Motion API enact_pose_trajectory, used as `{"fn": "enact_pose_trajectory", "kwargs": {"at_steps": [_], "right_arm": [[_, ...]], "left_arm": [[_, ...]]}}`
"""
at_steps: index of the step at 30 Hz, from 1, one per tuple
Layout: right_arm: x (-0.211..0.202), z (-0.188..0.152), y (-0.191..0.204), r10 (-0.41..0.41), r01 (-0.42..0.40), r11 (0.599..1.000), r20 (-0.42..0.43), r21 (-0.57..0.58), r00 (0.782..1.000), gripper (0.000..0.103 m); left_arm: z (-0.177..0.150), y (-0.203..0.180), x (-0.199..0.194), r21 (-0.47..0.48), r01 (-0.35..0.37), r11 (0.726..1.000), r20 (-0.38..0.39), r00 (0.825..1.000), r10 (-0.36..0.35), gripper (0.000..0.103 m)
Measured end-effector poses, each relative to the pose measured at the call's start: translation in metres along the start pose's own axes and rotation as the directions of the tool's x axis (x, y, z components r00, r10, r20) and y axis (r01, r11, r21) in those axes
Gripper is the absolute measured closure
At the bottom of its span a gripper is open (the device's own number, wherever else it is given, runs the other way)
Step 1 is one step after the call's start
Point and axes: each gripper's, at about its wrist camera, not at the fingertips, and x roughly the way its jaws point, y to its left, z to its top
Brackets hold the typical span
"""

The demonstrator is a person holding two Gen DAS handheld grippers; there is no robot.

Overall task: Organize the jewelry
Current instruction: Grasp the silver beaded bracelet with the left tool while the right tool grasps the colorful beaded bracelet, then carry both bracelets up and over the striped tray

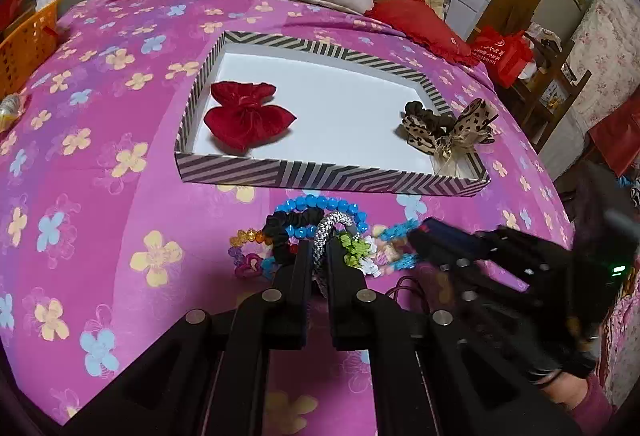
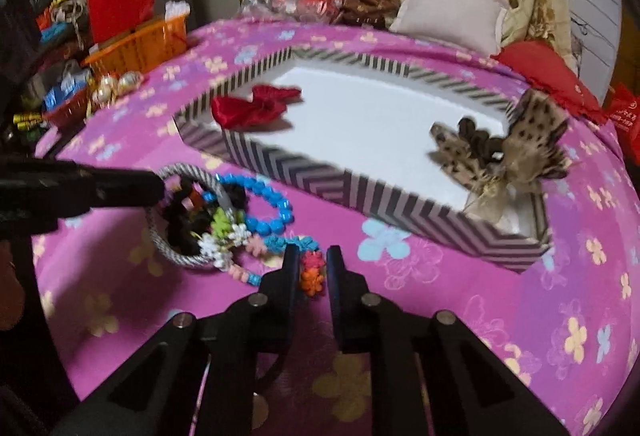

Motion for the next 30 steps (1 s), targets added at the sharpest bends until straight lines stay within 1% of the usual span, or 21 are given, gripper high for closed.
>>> {"fn": "enact_pose_trajectory", "kwargs": {"at_steps": [7, 10, 13, 16, 18, 21, 30], "right_arm": [[-0.048, 0.03, 0.007, 0.017, -0.015, 1.0, 0.124, -0.011, 0.992, 0.09], [-0.063, 0.039, 0.01, 0.036, -0.034, 0.999, 0.161, -0.013, 0.986, 0.09], [-0.076, 0.047, 0.014, 0.037, -0.033, 0.999, 0.193, -0.024, 0.981, 0.09], [-0.089, 0.052, 0.017, 0.051, -0.046, 0.999, 0.224, -0.026, 0.973, 0.09], [-0.096, 0.055, 0.02, 0.049, -0.042, 0.998, 0.24, -0.035, 0.969, 0.09], [-0.102, 0.056, 0.022, 0.034, -0.023, 0.999, 0.251, -0.045, 0.967, 0.09], [-0.103, 0.051, 0.014, 0.027, -0.024, 1.0, 0.244, -0.016, 0.969, 0.09]], "left_arm": [[0.002, -0.003, -0.009, -0.001, 0.006, 1.0, 0.018, 1.0, -0.006, 0.103], [0.003, -0.006, -0.014, 0.005, 0.008, 1.0, 0.026, 1.0, -0.008, 0.103], [0.003, -0.008, -0.017, 0.012, 0.008, 1.0, 0.032, 0.999, -0.008, 0.103], [0.002, -0.009, -0.018, 0.019, -0.011, 1.0, 0.034, 0.999, 0.01, 0.103], [0.002, -0.009, -0.019, 0.017, -0.005, 1.0, 0.035, 0.999, 0.004, 0.103], [0.001, -0.012, -0.023, 0.024, -0.007, 1.0, 0.044, 0.999, 0.006, 0.103], [0.003, -0.015, -0.031, 0.043, -0.049, 0.998, 0.074, 0.996, 0.045, 0.103]]}}
